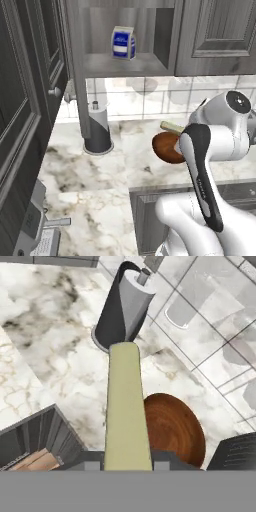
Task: Pick the egg and butter from the fridge and place them by the bowl for mixing.
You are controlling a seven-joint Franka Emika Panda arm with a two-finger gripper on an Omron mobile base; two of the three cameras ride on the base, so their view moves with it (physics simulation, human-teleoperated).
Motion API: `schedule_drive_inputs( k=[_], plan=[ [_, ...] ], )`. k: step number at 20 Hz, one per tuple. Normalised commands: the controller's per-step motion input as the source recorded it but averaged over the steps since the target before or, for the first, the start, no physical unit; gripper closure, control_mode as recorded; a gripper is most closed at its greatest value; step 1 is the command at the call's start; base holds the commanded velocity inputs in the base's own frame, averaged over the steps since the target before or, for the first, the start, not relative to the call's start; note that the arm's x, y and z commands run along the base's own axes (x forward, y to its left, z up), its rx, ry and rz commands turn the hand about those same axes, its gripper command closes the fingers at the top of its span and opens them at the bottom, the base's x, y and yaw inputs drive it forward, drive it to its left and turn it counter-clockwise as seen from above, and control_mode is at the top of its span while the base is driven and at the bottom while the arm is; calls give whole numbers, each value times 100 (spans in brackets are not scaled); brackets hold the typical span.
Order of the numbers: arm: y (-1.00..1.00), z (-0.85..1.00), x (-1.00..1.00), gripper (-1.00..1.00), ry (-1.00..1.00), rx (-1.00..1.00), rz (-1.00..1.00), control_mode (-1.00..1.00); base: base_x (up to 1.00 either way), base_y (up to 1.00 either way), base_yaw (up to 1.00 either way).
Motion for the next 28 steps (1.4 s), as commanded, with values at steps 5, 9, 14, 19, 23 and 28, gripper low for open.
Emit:
schedule_drive_inputs(
  k=[5, 9, 14, 19, 23, 28],
  plan=[
    [20, -17, 4, 100, 13, -6, 3, -100, 0, 0, 0],
    [0, -31, 2, 100, 11, -3, 0, -100, 0, 0, 0],
    [0, -60, 3, 100, 19, 0, 0, -100, 0, 0, 0],
    [17, -51, 4, 100, 14, 3, 0, -100, 0, 0, 0],
    [57, -31, 28, 100, 5, 0, 0, -100, 0, 0, 0],
    [58, -21, 52, 100, 0, 0, 0, -100, 0, 0, 0]
  ],
)
